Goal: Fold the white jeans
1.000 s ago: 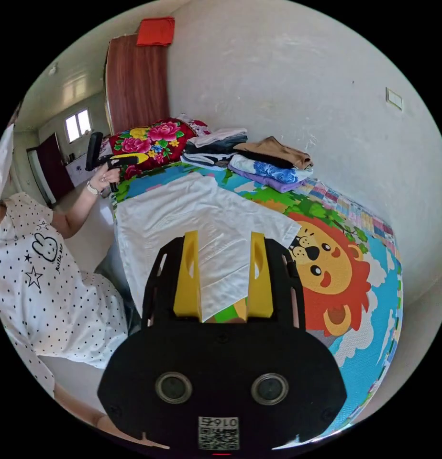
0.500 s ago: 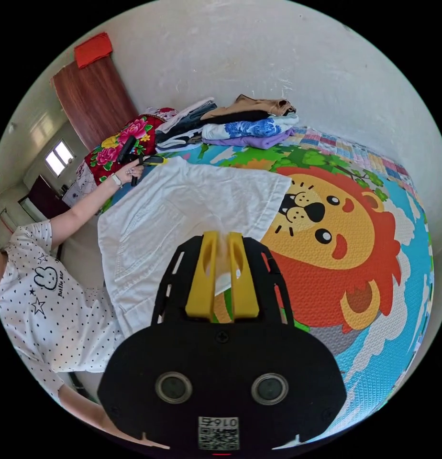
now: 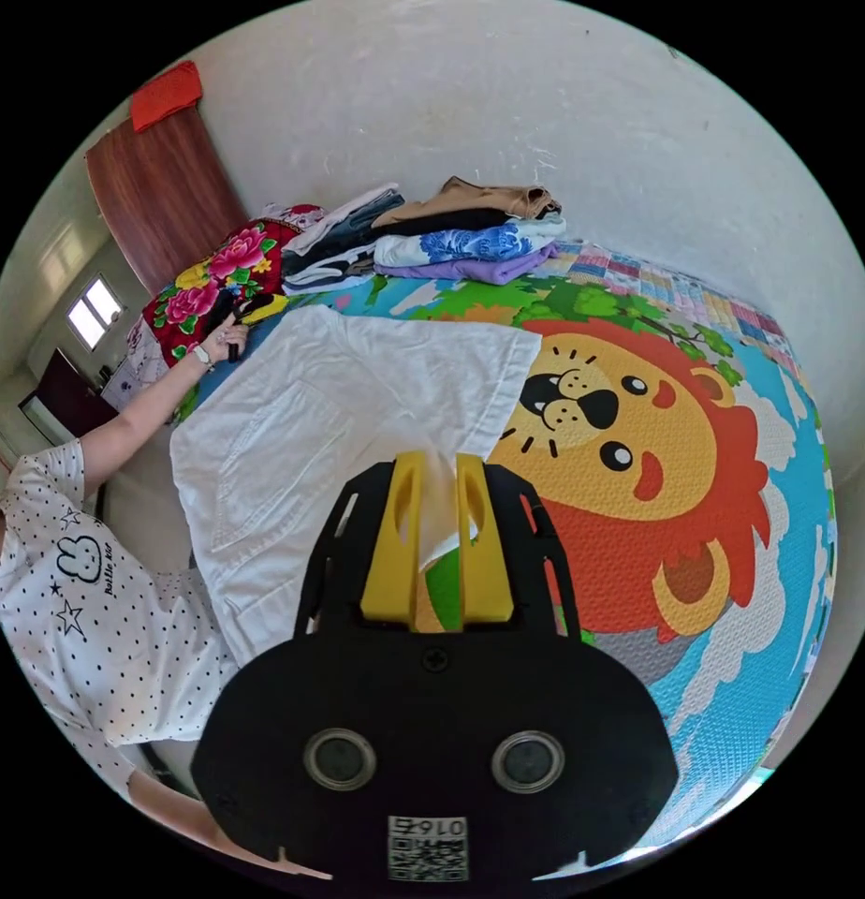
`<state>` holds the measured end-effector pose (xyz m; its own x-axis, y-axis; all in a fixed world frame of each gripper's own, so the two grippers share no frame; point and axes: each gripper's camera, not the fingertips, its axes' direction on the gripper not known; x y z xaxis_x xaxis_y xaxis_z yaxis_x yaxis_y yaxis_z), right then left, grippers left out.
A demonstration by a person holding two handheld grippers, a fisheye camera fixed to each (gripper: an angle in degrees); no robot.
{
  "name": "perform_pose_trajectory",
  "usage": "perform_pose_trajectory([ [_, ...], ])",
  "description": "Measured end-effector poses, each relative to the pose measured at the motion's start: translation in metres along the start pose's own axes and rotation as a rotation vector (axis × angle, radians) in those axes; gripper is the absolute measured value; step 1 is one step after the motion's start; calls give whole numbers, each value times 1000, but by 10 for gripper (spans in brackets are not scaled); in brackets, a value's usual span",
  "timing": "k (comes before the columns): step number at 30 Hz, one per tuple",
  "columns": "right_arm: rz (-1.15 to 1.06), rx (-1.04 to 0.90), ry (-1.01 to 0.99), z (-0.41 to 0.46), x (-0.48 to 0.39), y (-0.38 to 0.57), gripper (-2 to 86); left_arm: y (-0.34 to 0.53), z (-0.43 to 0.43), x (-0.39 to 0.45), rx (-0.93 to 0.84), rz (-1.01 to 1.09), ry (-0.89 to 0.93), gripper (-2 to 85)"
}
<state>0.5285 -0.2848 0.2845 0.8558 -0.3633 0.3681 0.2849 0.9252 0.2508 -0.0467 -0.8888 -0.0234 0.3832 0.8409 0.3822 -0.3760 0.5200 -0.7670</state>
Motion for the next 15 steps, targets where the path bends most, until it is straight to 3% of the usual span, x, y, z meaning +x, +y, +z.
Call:
perform_pose_trajectory([
  [6,-45,174,21,-30,-25,-14,11,6,100,91,-304,282,-98,-9],
  [9,-207,32,-18,-8,-67,-41,2,15,158,128,-366,363,-117,-9],
  [11,-322,-70,69,15,-104,-49,-2,19,189,141,-399,385,-161,-10],
  [14,-337,-100,135,23,-126,-49,-4,21,229,132,-424,363,-451,-10],
  [15,-330,-94,129,21,-127,-48,-4,20,237,121,-443,317,-452,-10],
])
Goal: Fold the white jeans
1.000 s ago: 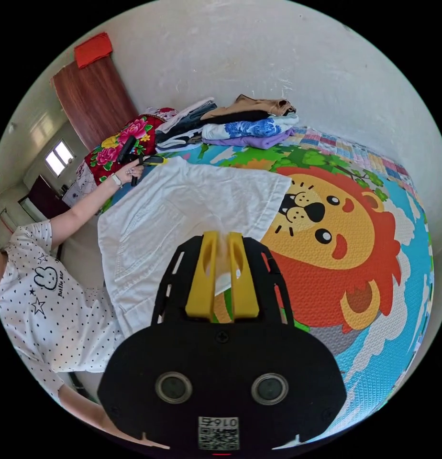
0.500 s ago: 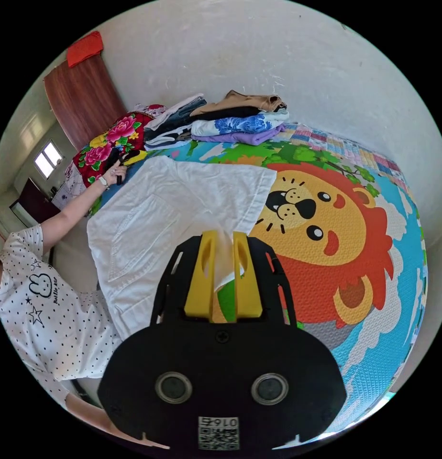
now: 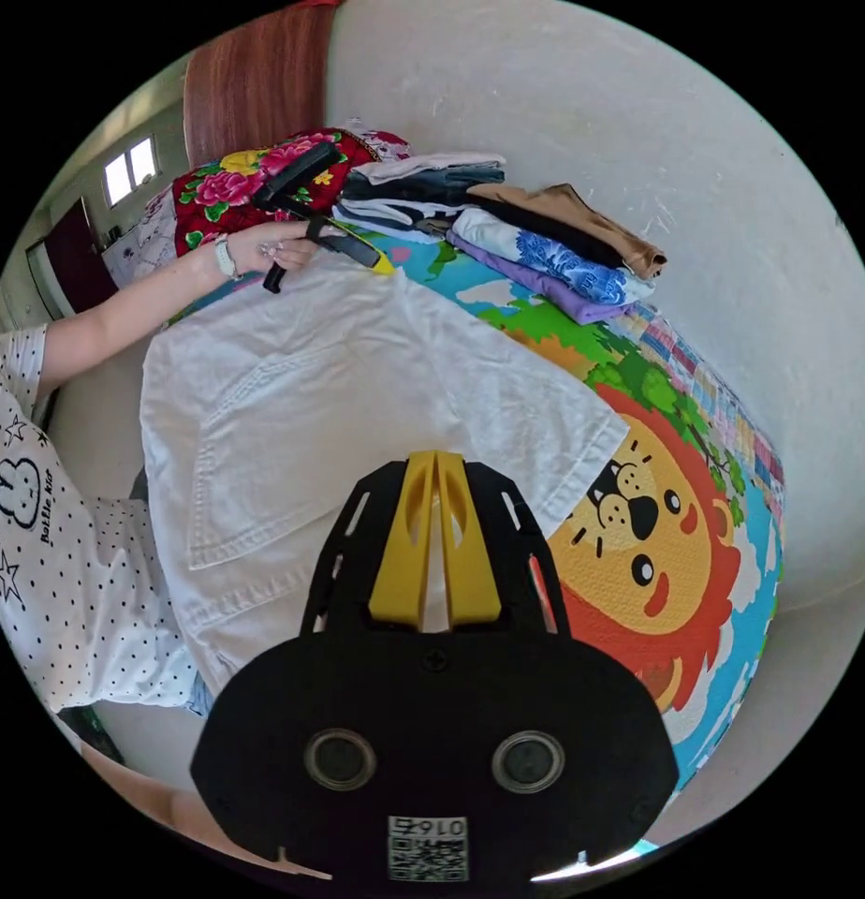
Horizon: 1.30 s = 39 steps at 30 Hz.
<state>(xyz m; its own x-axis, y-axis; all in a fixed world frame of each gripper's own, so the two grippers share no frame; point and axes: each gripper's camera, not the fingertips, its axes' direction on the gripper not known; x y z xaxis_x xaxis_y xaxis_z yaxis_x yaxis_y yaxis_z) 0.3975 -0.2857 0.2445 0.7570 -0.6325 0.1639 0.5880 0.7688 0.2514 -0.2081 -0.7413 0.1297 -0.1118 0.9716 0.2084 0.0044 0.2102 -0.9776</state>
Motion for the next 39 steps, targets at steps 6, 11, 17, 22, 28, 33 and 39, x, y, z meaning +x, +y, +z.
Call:
perform_pose_trajectory([
  [6,89,67,-60,-19,-12,2,-5,22,-29,-11,84,-124,152,-10],
  [11,41,34,212,-75,-73,-10,-5,91,-103,40,122,3,170,-10],
  [17,-68,196,176,-136,-183,5,-4,236,-136,119,167,93,166,-10],
  [22,-53,74,221,-121,-225,-3,-4,322,-112,146,157,-32,31,-10],
  [28,93,168,78,-133,-217,15,-4,382,-113,136,315,-117,181,-10],
  [33,71,186,166,-143,-240,10,-4,400,-123,175,342,-63,55,-10],
  [39,116,253,173,-158,-251,5,-4,412,-139,206,316,-35,-22,-10],
])
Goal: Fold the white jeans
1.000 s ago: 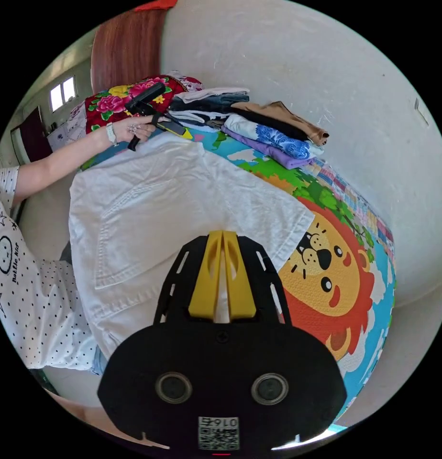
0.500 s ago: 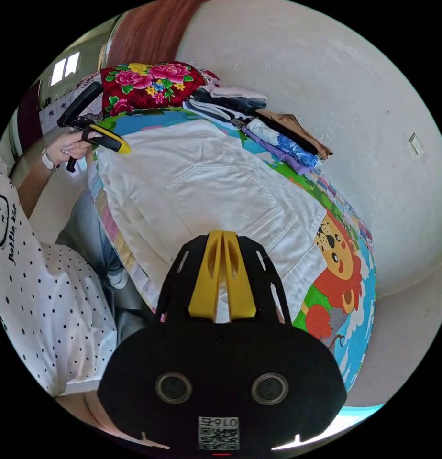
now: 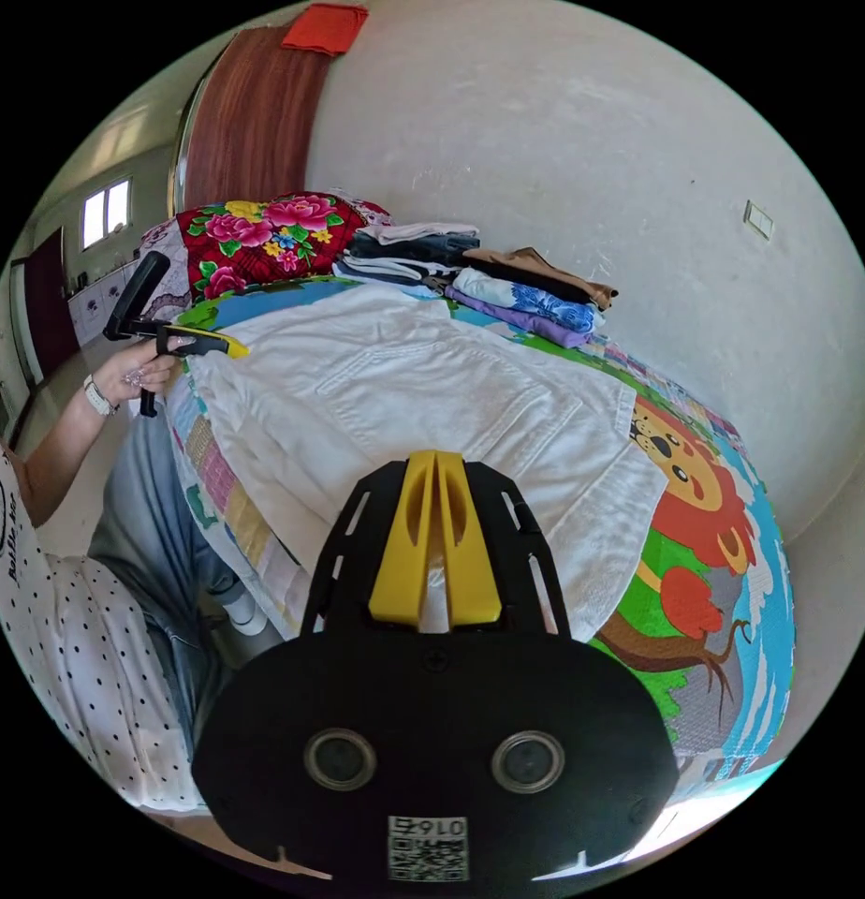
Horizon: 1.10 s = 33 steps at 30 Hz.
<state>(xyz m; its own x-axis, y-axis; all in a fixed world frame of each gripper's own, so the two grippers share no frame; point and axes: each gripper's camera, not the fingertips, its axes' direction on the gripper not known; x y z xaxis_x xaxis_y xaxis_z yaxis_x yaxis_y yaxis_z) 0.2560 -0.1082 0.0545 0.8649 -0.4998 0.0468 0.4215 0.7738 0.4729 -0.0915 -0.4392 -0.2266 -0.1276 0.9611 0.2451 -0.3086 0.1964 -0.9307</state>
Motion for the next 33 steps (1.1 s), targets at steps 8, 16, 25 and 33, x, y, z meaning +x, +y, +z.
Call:
perform_pose_trajectory([
  [8,5,-67,-29,-12,-2,-37,-4,6,-25,27,-39,33,-40,-10],
  [16,-11,-239,-36,-13,-4,-92,-4,2,-48,53,-127,69,-119,-10],
  [25,-85,133,-37,-77,-93,-141,23,40,-151,76,144,-2,-59,-9],
  [33,-206,-73,-60,6,-156,-170,69,69,-185,56,83,-176,-315,22],
])
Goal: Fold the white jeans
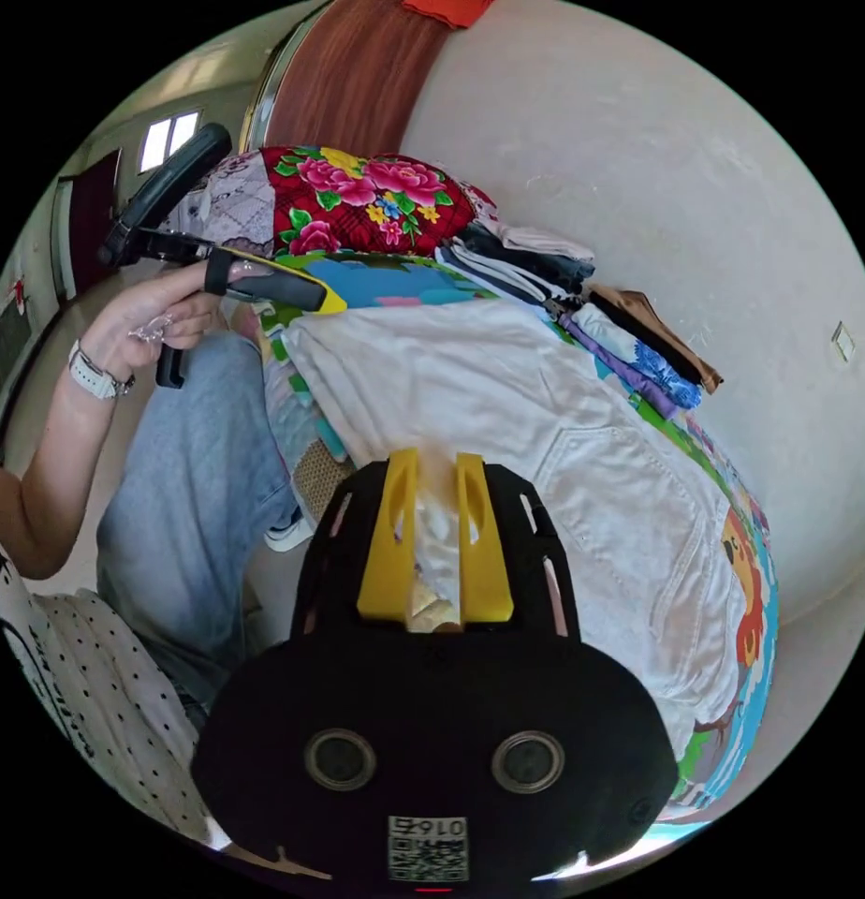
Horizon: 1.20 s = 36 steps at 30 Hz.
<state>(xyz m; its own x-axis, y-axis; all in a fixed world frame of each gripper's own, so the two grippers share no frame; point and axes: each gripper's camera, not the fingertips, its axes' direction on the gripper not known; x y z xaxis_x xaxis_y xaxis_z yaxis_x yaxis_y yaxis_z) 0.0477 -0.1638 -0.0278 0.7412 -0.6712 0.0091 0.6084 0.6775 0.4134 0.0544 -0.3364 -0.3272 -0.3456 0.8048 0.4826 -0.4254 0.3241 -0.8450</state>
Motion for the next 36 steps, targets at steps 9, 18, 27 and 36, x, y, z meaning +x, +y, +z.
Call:
perform_pose_trajectory([
  [9,8,-4,-208,13,50,-6,52,-1,7,-90,-136,-209,201,83],
  [18,42,55,-333,23,104,-12,65,-13,-40,-125,86,-172,493,2],
  [27,327,391,-325,-16,218,-36,123,-71,-72,-31,126,245,546,-1],
  [36,195,145,-270,76,247,-190,168,-82,-101,-41,143,208,570,0],
])
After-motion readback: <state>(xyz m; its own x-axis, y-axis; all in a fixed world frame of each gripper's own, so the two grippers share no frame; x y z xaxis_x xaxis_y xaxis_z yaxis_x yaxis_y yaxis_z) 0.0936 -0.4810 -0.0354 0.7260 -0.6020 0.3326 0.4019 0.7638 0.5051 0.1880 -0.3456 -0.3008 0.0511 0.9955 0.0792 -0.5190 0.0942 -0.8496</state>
